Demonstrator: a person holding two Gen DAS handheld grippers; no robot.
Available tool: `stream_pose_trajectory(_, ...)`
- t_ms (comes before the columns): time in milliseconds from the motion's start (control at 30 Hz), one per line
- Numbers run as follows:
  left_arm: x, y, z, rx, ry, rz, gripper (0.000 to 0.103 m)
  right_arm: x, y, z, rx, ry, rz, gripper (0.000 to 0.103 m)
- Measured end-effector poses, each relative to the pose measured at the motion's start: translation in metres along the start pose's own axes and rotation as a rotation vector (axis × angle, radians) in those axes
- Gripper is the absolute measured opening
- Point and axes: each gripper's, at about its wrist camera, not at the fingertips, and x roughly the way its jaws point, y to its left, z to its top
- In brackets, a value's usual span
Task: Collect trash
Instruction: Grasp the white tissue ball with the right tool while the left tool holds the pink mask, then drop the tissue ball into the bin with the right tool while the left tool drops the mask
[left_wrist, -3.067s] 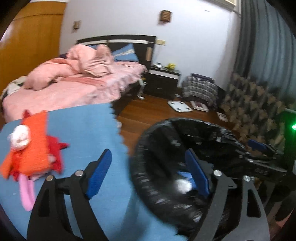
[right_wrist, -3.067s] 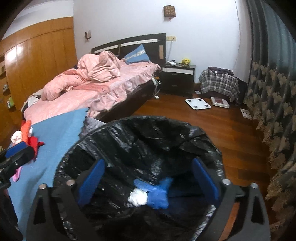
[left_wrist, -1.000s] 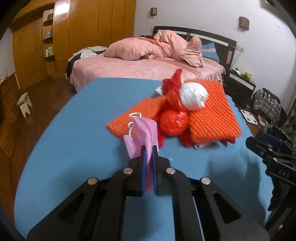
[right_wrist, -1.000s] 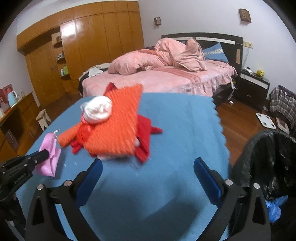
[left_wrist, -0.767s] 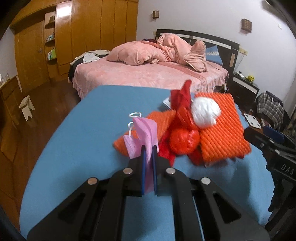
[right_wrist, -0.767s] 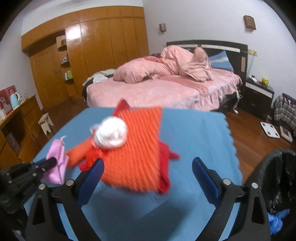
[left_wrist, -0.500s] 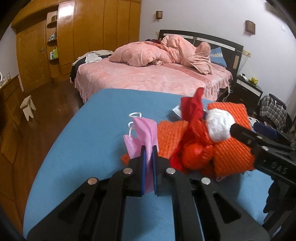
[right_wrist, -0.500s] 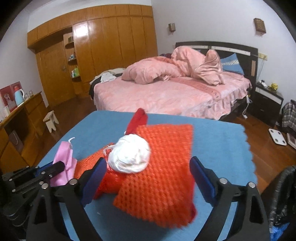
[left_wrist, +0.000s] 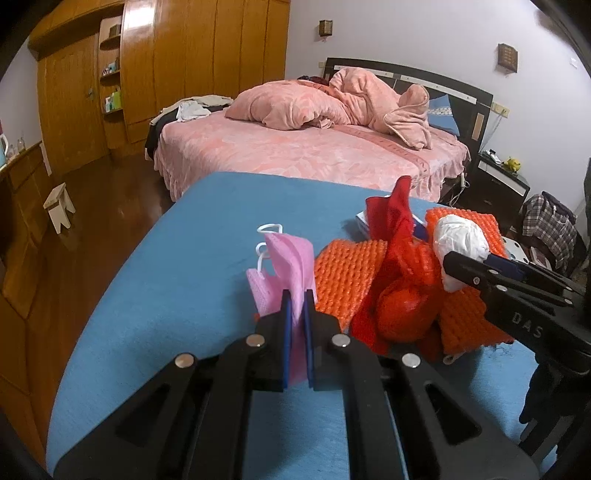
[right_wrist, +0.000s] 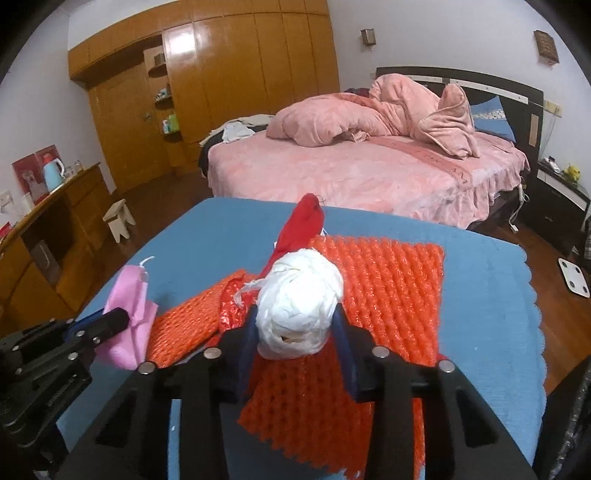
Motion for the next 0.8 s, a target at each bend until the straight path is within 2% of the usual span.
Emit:
stream_pose_trajectory(233, -0.025, -0.019, 0.0, 0.014, -0.042, -0.024, 0.006, -0.045, -0.012, -0.011, 0.033, -0.048, 0.045, 0.039)
stream_pose_trajectory(367, -0.043, -0.042, -0.005, 0.045, -0.069, -0.064, 0.006, -0.074, -0.025, -0.021, 0.048, -0.07, 0.05, 0.039)
stream_pose_trajectory(567, -0.058, -0.096, -0.017, 0.103, -0.068, -0.174, 0.006, -0.121, -0.06, -0.043, 0.102, -0.095, -0.017, 0.039)
stream_pose_trajectory(800, -0.065, -0.177, -0.033, 0.19, -0.053, -0.32, 0.006, -0.177, -0.127, -0.07, 0.157, -0.11, -0.164, 0.039)
